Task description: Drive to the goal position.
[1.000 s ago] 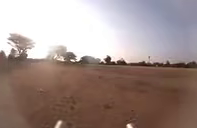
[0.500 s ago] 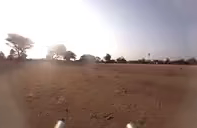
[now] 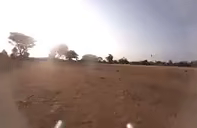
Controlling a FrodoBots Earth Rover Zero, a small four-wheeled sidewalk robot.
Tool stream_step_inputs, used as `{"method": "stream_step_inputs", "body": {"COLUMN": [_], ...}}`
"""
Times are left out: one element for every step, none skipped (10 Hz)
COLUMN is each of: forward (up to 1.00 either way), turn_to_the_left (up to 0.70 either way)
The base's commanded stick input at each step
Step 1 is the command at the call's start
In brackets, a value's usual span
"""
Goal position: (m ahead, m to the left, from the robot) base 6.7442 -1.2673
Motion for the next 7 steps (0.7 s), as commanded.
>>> {"method": "stream_step_inputs", "body": {"forward": [0.7, 0.7, 0.7, 0.7, 0.7, 0.7, 0.7], "turn_to_the_left": [-0.05, -0.32, -0.32, 0.0, 0.0, 0.0, 0.0]}}
